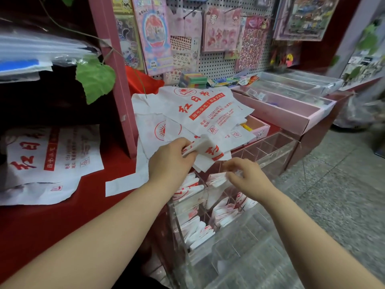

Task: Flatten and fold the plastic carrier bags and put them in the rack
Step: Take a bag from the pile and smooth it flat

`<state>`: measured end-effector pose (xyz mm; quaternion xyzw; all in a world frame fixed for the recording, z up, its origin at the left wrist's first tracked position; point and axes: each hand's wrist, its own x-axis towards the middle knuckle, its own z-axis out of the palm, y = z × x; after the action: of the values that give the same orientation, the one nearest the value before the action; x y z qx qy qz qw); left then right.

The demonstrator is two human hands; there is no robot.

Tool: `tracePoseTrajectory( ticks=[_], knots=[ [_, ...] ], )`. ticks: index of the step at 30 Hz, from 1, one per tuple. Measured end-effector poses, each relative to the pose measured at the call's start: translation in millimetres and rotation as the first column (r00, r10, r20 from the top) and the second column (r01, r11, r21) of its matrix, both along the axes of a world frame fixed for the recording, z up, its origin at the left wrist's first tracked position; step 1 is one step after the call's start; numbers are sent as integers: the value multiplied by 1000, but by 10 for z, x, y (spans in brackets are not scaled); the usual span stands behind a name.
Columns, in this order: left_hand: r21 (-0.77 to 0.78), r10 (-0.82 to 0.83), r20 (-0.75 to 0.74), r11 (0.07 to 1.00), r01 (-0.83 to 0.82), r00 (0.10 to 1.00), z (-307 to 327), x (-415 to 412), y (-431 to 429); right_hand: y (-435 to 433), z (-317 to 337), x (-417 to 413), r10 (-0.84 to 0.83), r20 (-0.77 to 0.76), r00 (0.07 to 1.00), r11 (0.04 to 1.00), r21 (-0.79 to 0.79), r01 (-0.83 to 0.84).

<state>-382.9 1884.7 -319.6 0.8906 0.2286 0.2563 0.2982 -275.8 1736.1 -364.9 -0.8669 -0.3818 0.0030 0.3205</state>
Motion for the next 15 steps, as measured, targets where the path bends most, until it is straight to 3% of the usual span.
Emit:
tracePoseTrajectory(
  ticks=[9,15],
  knots=[
    [186,-56,-206,978,95,977,-107,115,-181,-88,-110,4,2,-182,983,979,202,35],
    [22,-231,-345,967,253,910,-238,340,-218,-69,-172,-34,-12,-145,989,937,343,61]
  ],
)
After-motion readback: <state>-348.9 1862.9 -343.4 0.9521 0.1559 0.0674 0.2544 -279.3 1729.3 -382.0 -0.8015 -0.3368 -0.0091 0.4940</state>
